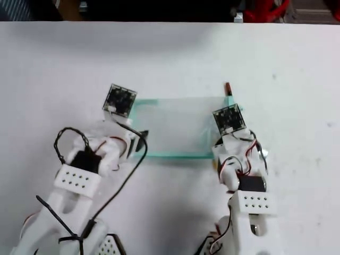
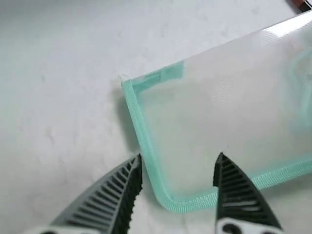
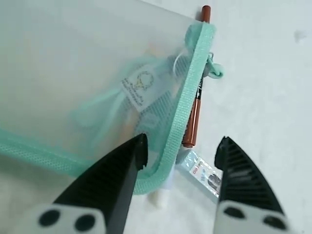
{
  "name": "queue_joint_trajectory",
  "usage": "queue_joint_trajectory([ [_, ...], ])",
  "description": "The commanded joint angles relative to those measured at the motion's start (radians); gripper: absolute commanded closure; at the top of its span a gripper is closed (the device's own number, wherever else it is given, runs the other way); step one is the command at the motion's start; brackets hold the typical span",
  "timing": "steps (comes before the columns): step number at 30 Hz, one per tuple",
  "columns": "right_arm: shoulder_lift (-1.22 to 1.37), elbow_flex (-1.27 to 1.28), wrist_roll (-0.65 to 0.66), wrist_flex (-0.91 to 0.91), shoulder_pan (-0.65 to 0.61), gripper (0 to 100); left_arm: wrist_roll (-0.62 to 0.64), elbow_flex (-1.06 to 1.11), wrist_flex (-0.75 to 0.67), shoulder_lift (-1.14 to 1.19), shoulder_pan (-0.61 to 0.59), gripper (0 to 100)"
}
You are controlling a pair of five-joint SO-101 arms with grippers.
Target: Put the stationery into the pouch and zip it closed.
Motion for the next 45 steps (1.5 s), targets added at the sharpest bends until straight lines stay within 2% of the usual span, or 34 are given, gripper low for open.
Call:
queue_joint_trajectory([
  [1, -0.001, -0.009, 0.011, -0.015, -0.001, 76.8, 0.025, -0.025, -0.011, -0.022, 0.001, 75],
  [6, -0.007, -0.008, 0.011, -0.012, -0.007, 76.7, 0.015, -0.025, -0.011, -0.022, 0.001, 76],
  [10, -0.004, -0.008, 0.012, -0.008, -0.007, 78.8, 0.015, -0.025, -0.011, -0.027, -0.007, 91],
  [12, -0.007, -0.008, 0.012, -0.008, -0.005, 87.8, 0.017, -0.025, -0.015, -0.027, -0.027, 99],
  [14, -0.007, -0.008, 0.012, -0.010, -0.004, 99.7, 0.020, -0.026, -0.015, -0.027, -0.041, 93],
  [23, -0.007, -0.008, 0.003, -0.010, -0.001, 73.6, 0.025, -0.026, -0.017, -0.022, -0.035, 75],
  [26, -0.007, -0.017, 0.011, -0.010, 0.010, 73.6, 0.023, -0.025, -0.017, -0.021, -0.033, 76],
  [28, 0.004, -0.091, 0.005, 0.041, 0.108, 76.5, 0.021, -0.025, -0.017, -0.021, -0.033, 78],
  [31, 0.076, -0.265, -0.091, 0.202, 0.225, 79.3, 0.021, -0.025, -0.017, -0.021, -0.035, 79],
  [39, 0.604, -0.580, -0.110, 0.213, 0.225, 79.3, 0.021, -0.021, -0.026, -0.021, -0.035, 79],
  [45, 0.874, -0.812, -0.110, 0.251, 0.231, 79.4, 0.021, 0.074, -0.192, -0.022, -0.036, 79],
])
